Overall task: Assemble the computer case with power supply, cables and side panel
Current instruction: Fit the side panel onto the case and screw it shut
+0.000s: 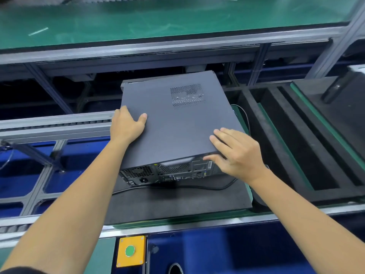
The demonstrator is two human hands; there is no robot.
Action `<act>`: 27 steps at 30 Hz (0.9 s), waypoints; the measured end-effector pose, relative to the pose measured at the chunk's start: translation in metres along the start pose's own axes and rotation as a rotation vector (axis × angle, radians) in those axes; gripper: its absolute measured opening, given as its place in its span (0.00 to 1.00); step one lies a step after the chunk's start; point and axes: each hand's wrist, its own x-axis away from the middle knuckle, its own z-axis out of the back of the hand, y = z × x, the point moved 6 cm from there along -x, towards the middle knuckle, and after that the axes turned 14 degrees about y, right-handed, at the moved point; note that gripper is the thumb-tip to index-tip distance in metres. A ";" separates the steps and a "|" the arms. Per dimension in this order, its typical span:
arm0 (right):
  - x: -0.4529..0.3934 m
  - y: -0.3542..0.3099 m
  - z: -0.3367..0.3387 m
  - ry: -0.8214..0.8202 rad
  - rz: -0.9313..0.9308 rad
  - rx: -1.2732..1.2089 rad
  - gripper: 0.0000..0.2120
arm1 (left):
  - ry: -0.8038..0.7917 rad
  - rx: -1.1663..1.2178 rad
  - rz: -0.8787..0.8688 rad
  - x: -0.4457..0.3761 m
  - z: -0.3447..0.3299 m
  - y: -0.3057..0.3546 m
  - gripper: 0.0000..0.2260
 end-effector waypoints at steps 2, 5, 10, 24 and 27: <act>0.009 -0.004 -0.001 0.000 -0.012 0.016 0.23 | -0.009 -0.027 -0.017 0.002 -0.001 0.001 0.25; 0.017 -0.008 -0.001 0.038 0.000 0.045 0.21 | -0.011 -0.042 -0.035 0.003 -0.001 0.001 0.24; 0.028 -0.014 0.001 0.052 0.017 0.088 0.20 | -0.021 -0.057 -0.106 0.005 -0.004 0.007 0.21; 0.032 -0.019 -0.002 0.057 0.024 0.099 0.19 | -0.070 -0.221 -0.236 0.010 -0.008 0.020 0.28; 0.029 -0.021 0.000 0.066 0.035 0.082 0.19 | -0.087 -0.207 -0.219 0.011 -0.007 0.019 0.29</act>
